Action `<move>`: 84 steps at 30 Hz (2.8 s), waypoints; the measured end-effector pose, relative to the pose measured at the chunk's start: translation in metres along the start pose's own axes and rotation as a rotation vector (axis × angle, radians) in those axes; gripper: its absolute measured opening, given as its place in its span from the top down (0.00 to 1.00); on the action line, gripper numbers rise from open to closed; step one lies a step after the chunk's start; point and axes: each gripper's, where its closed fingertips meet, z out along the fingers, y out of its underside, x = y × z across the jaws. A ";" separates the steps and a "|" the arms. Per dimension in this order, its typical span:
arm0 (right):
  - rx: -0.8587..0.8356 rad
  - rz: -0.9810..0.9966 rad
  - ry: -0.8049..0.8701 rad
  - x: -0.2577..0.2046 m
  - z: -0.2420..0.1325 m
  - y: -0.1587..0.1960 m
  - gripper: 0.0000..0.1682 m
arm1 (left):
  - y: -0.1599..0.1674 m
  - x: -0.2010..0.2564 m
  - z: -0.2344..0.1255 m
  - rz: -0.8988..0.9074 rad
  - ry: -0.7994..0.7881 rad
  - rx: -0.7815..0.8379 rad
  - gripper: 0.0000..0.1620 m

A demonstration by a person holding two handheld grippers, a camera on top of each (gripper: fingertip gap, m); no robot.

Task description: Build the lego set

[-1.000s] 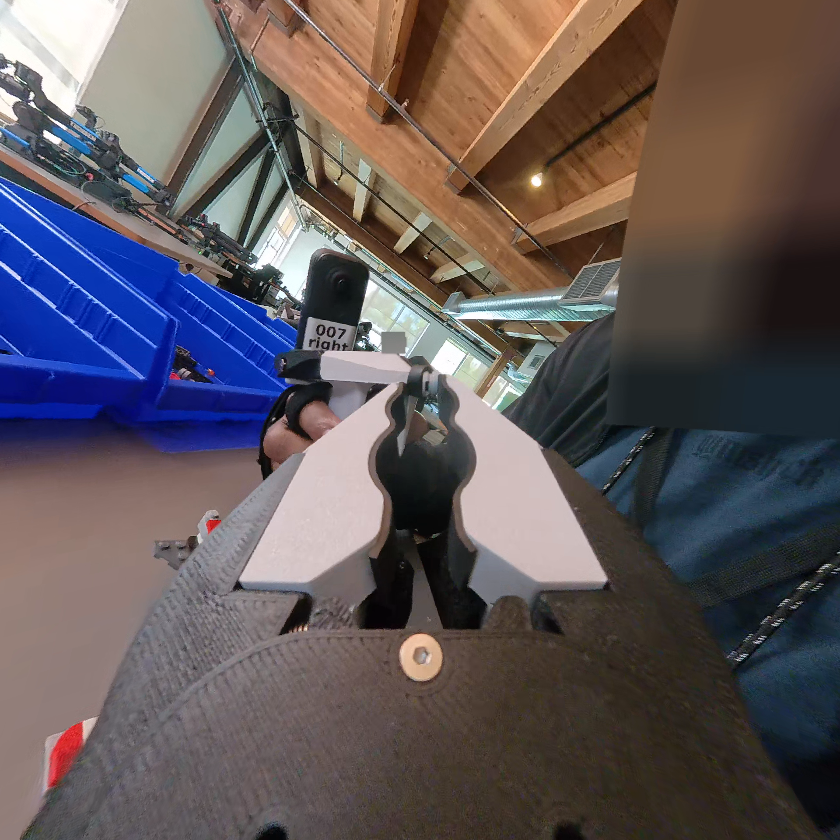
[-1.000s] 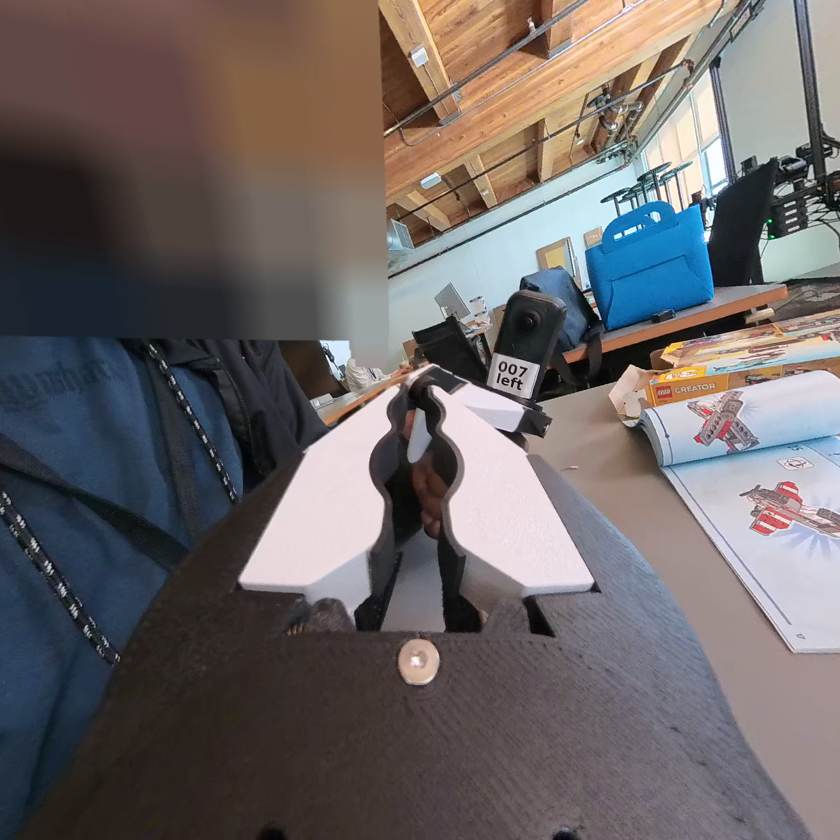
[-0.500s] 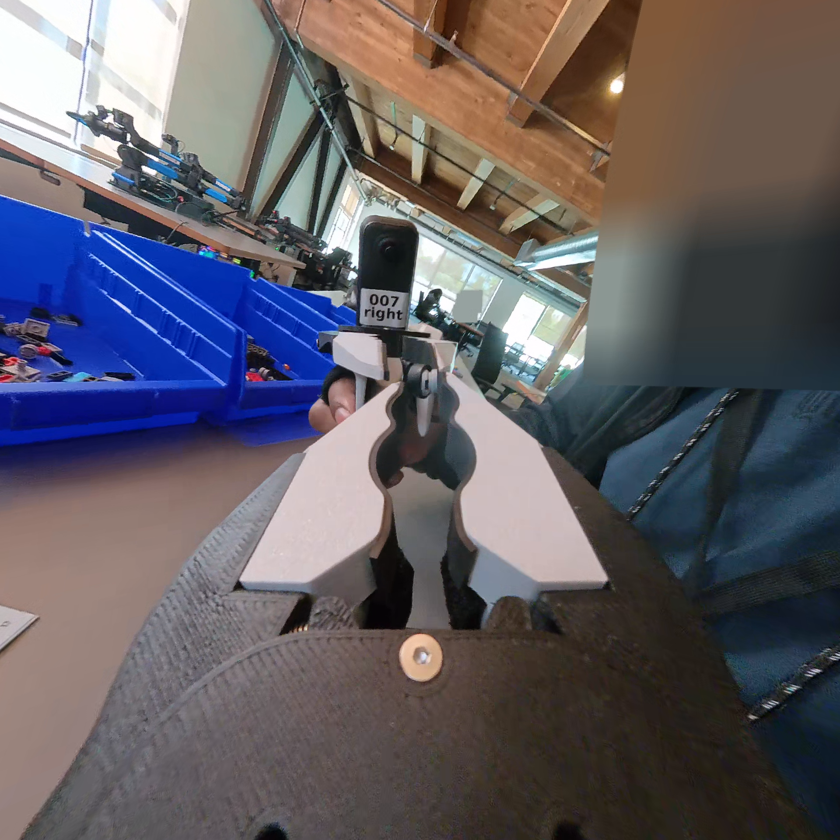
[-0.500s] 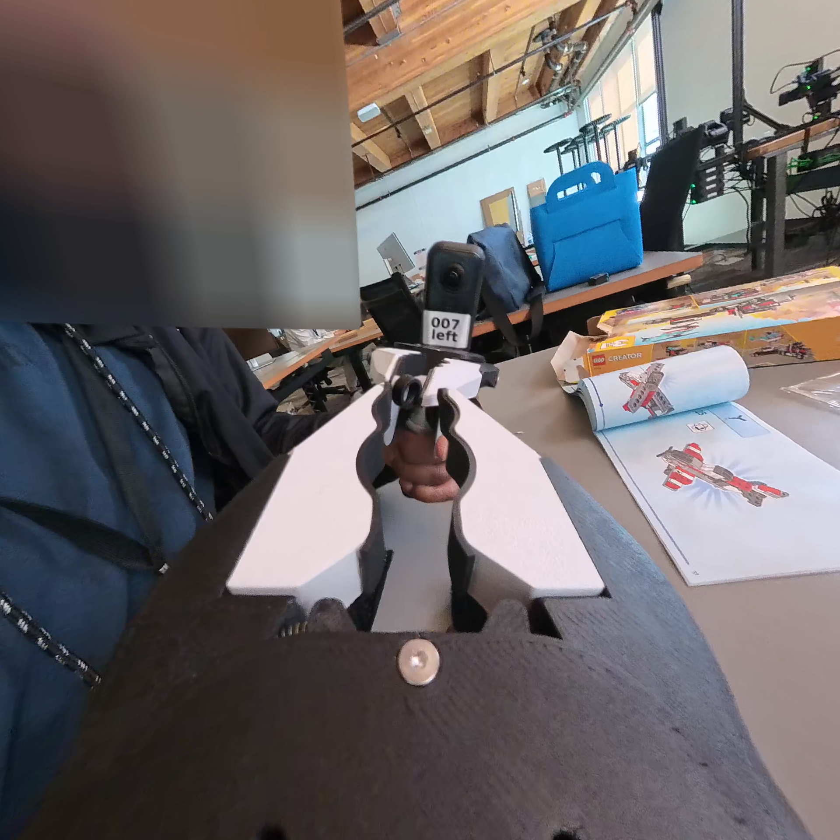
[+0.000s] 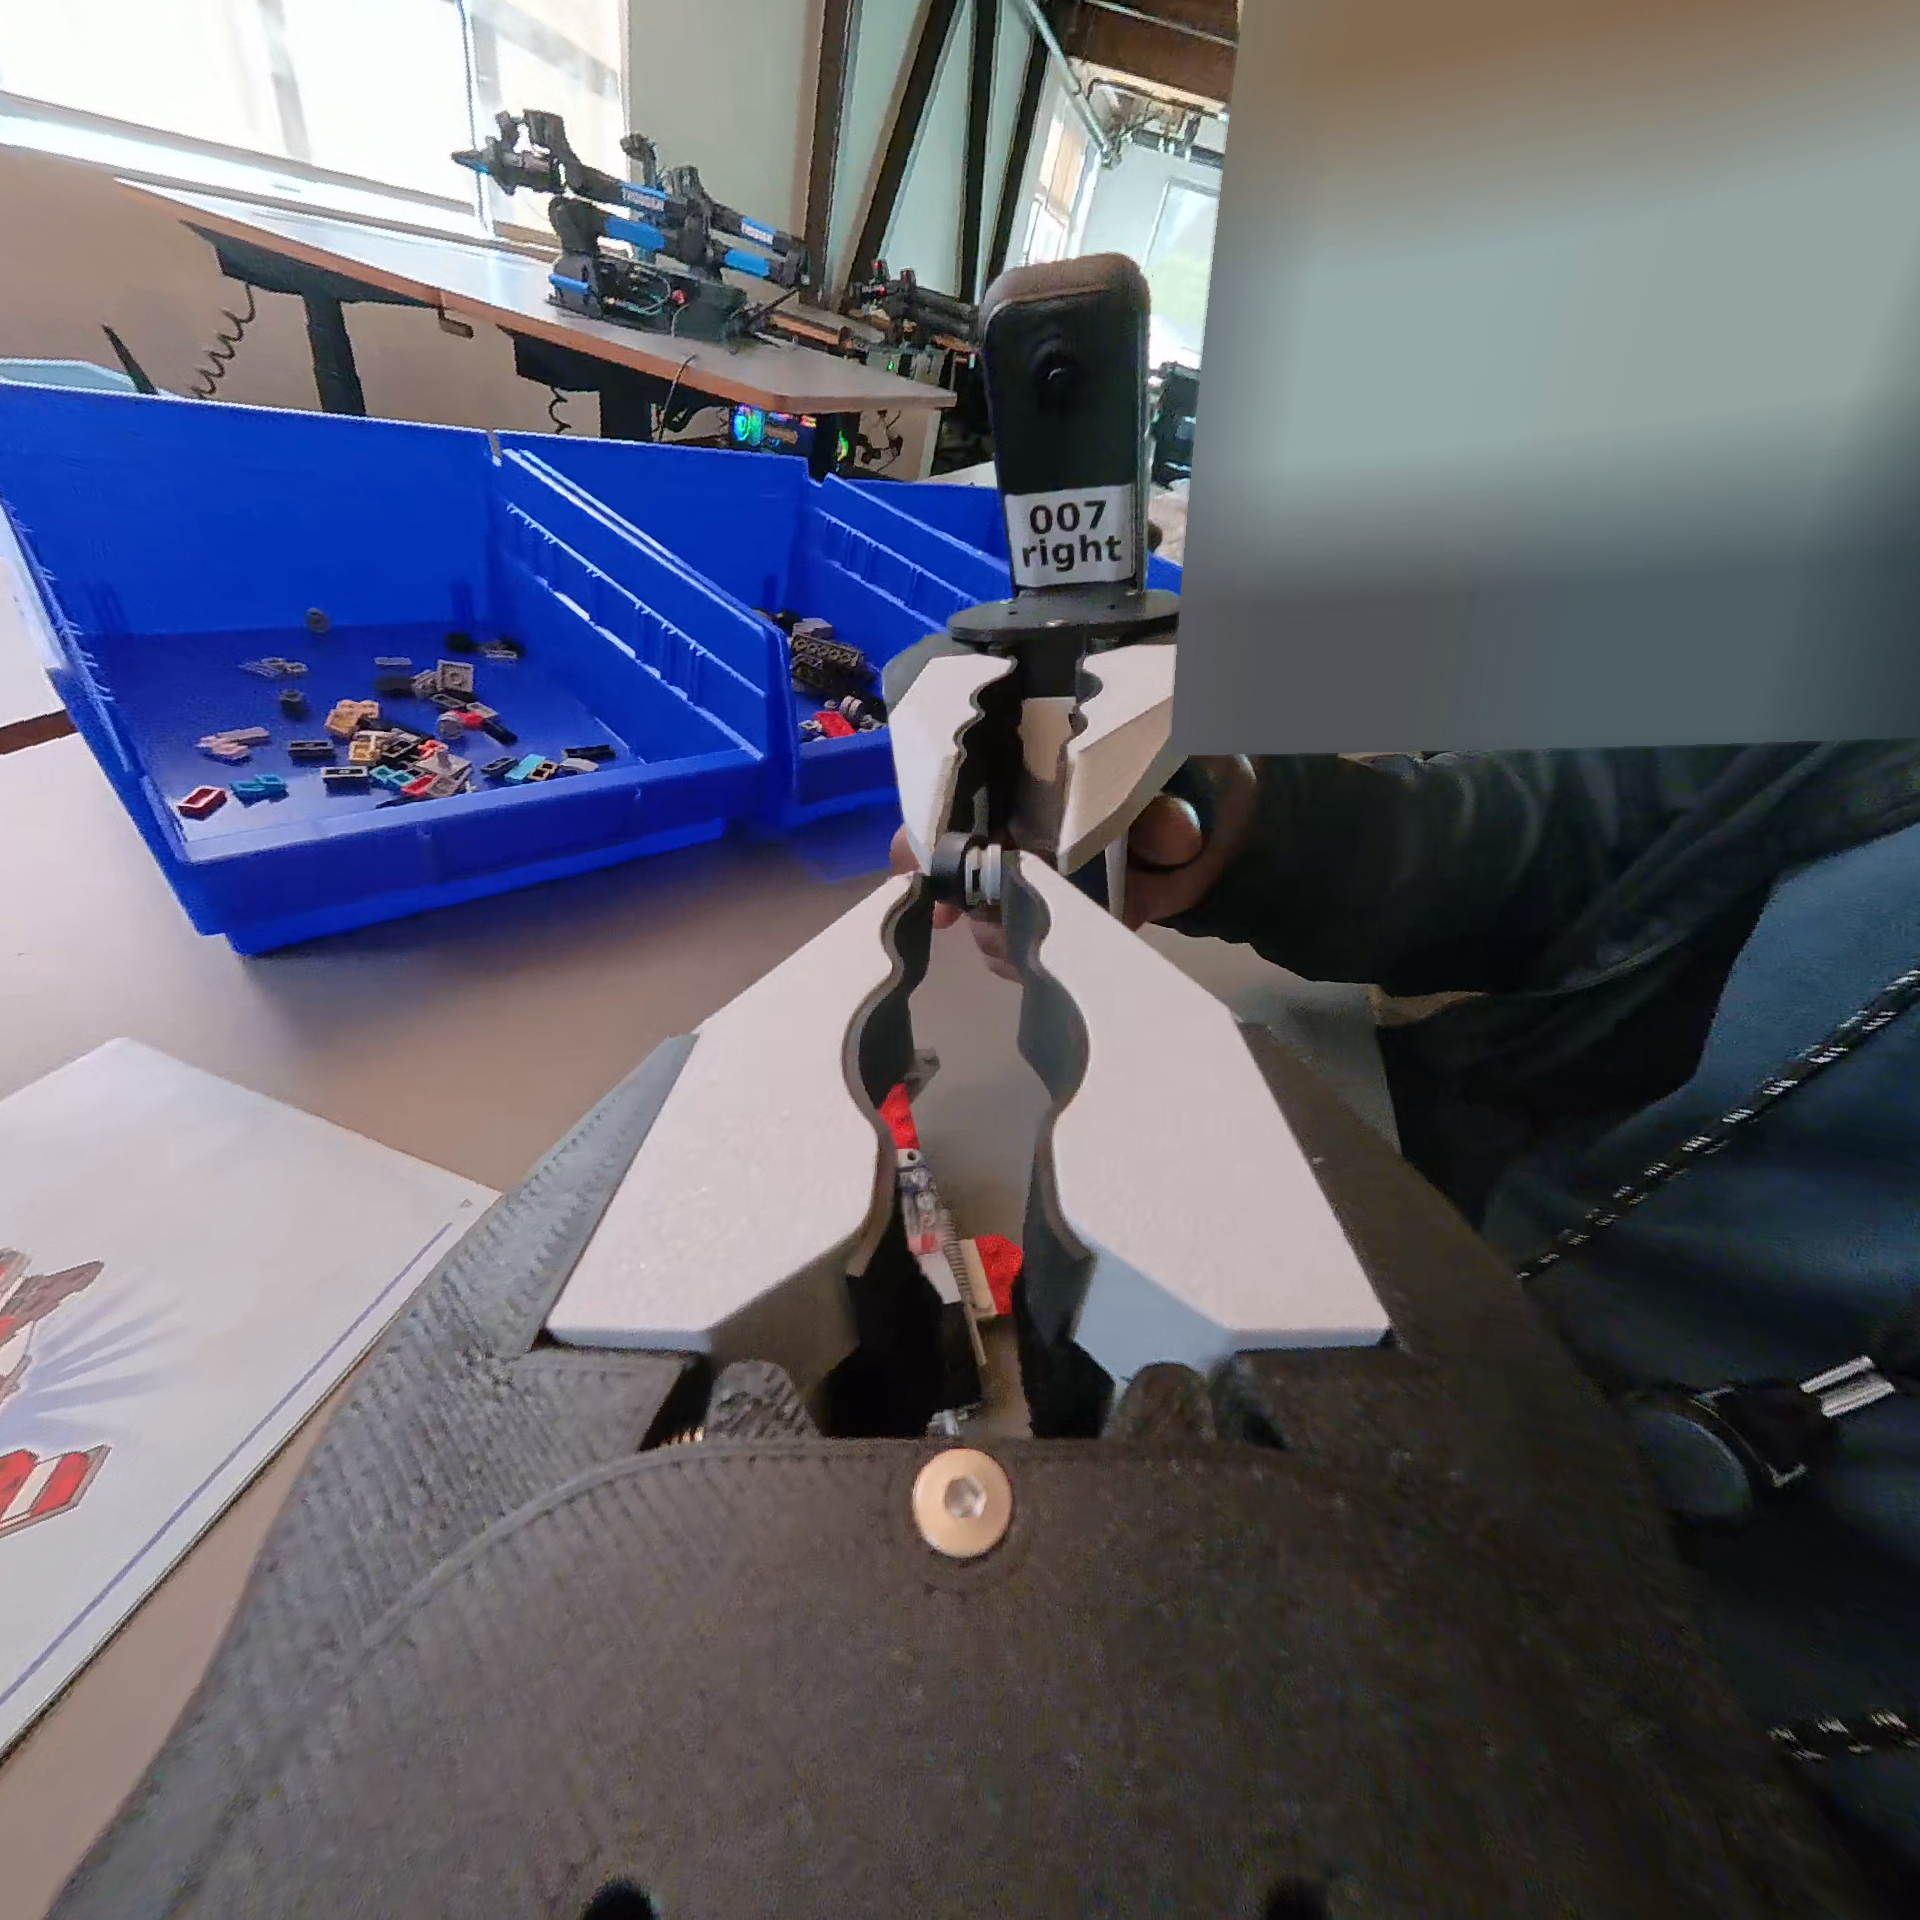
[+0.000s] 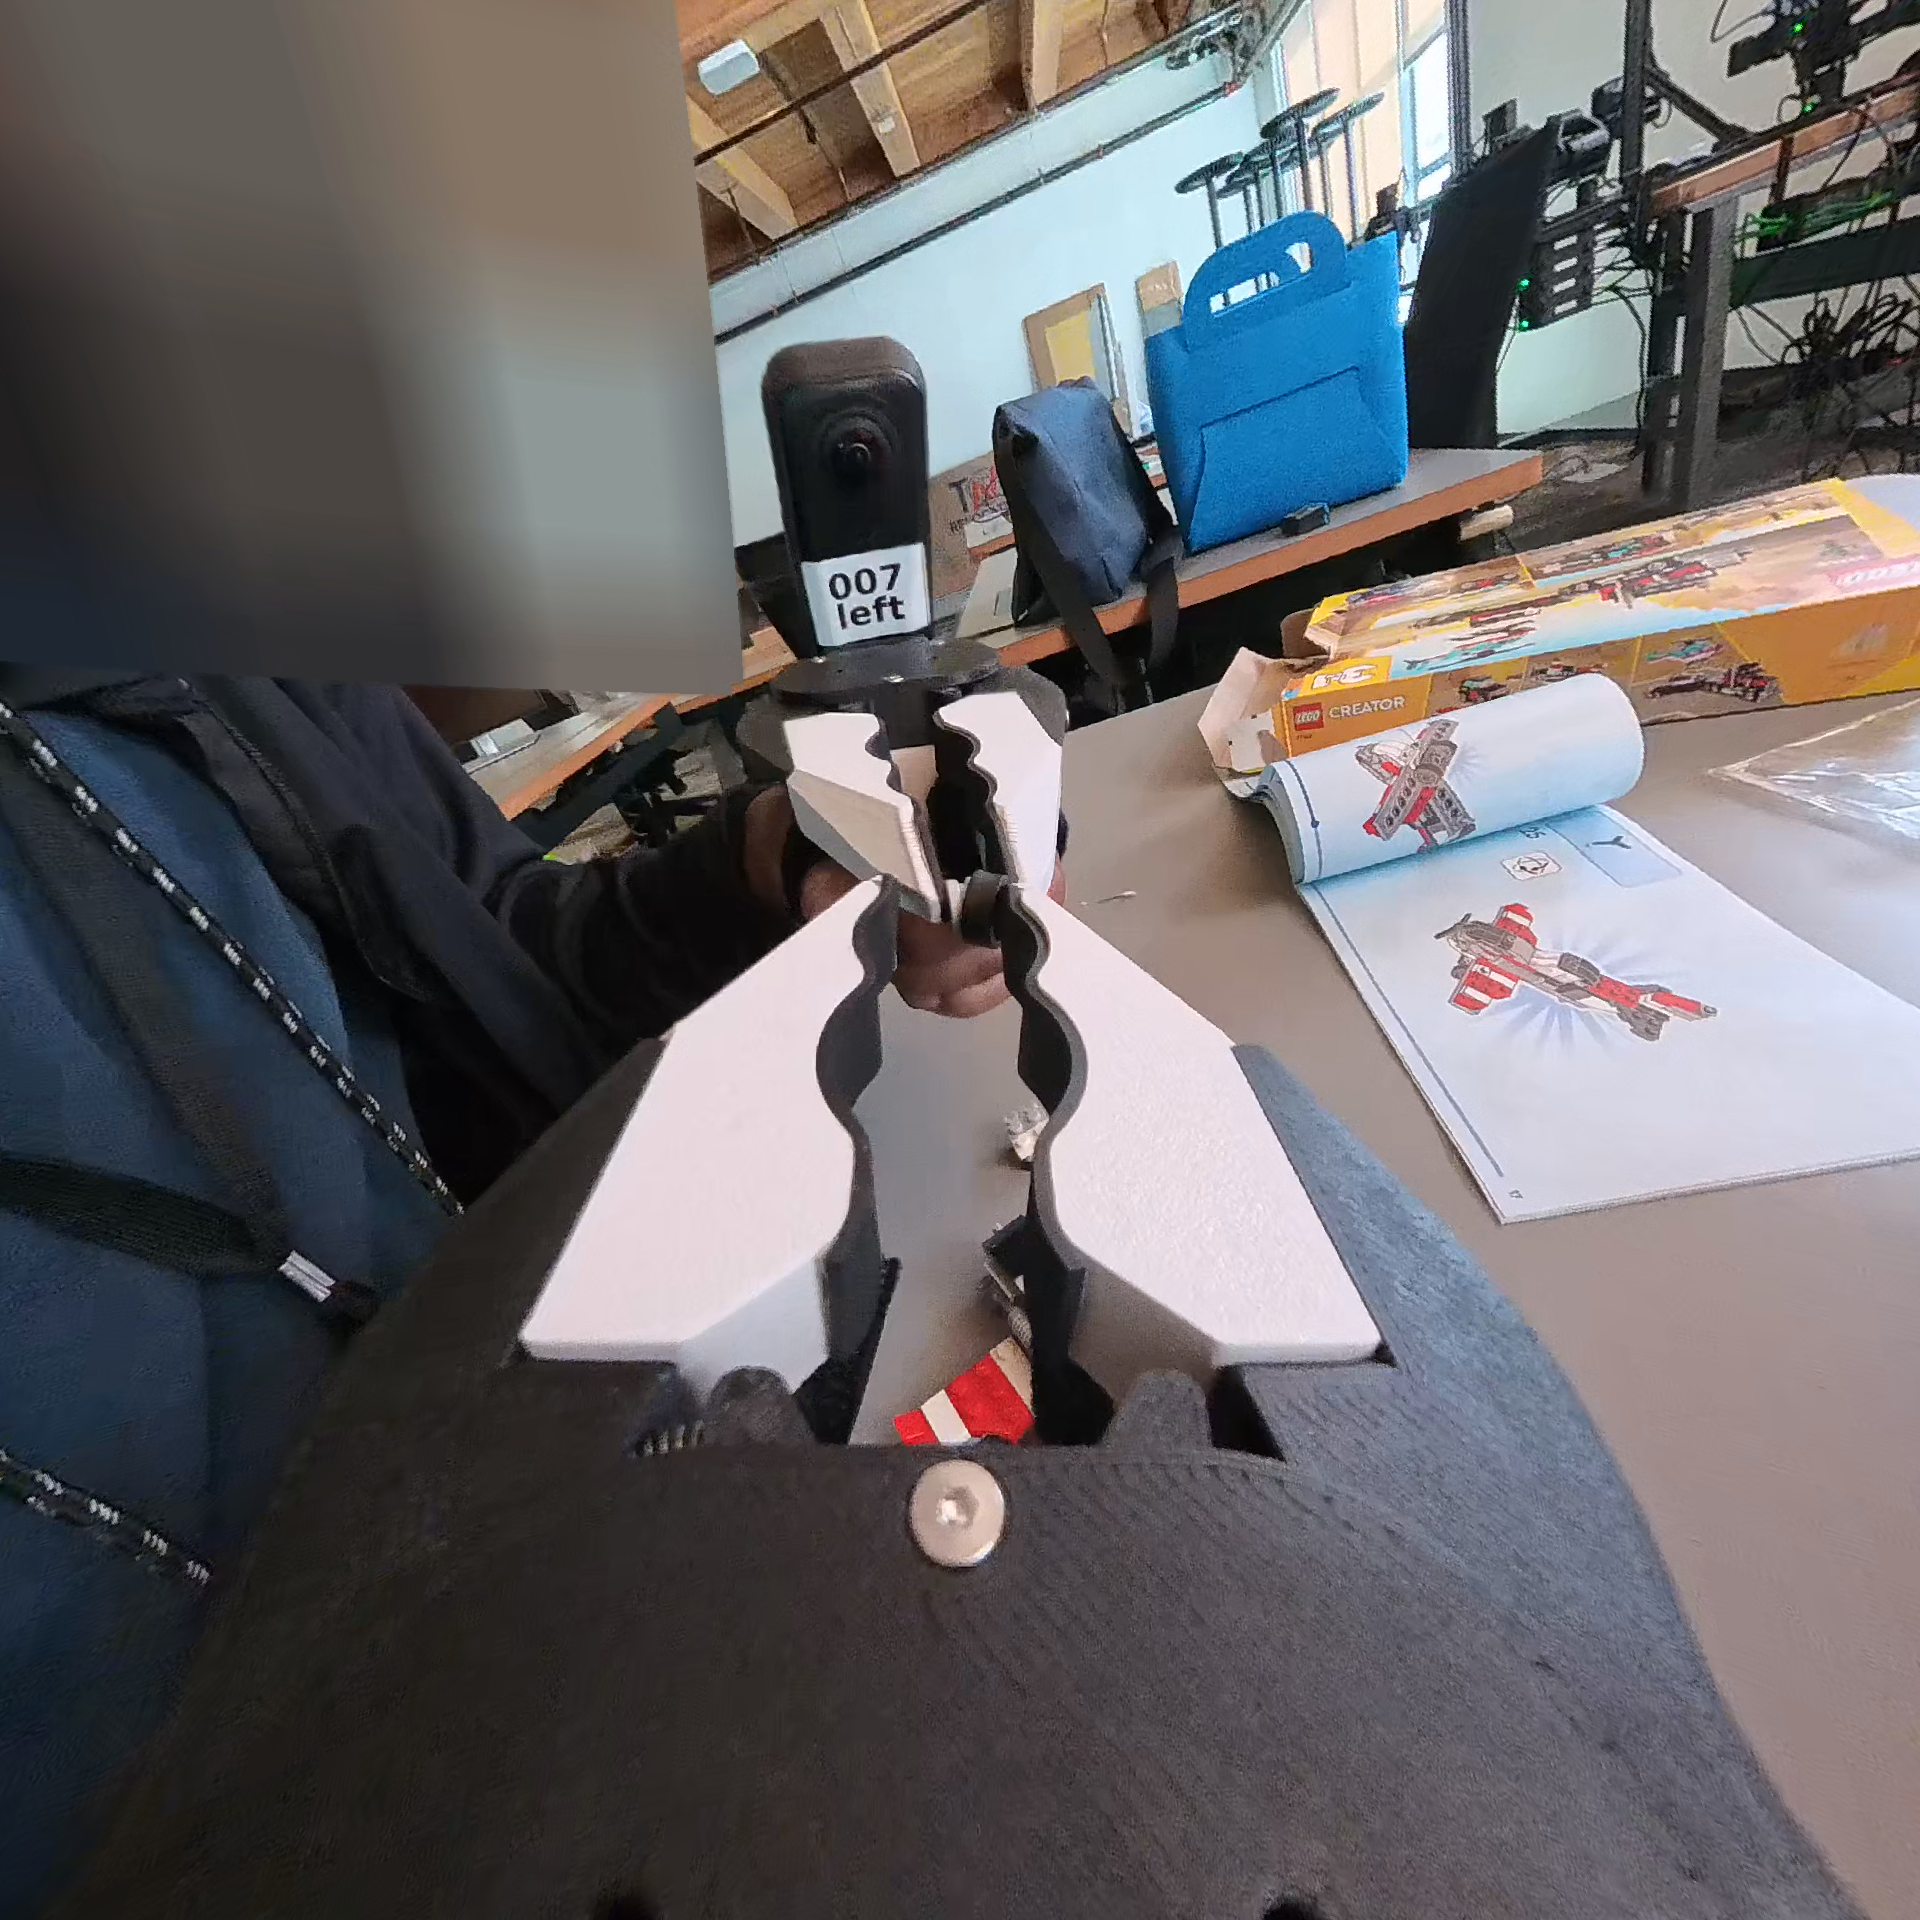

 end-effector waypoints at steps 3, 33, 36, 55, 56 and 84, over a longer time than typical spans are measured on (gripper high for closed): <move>0.000 0.011 0.001 0.003 0.000 0.002 0.89 | 0.002 -0.003 0.001 0.006 -0.023 -0.015 0.92; -0.045 -0.100 0.136 0.028 -0.001 0.019 0.86 | 0.015 -0.033 0.002 -0.095 -0.162 -0.057 0.91; 0.064 -0.111 0.209 0.032 -0.004 0.003 0.86 | -0.014 -0.036 -0.006 -0.365 -0.078 0.190 0.92; 0.286 -0.297 0.513 0.011 -0.028 -0.041 0.83 | -0.048 0.002 0.028 -1.107 0.312 0.736 0.92; 0.275 -0.315 0.511 0.010 -0.028 -0.042 0.83 | -0.048 0.004 0.030 -1.117 0.316 0.737 0.92; 0.283 -0.218 0.257 -0.018 -0.045 -0.051 0.95 | -0.055 0.027 0.041 -1.037 0.371 0.648 0.84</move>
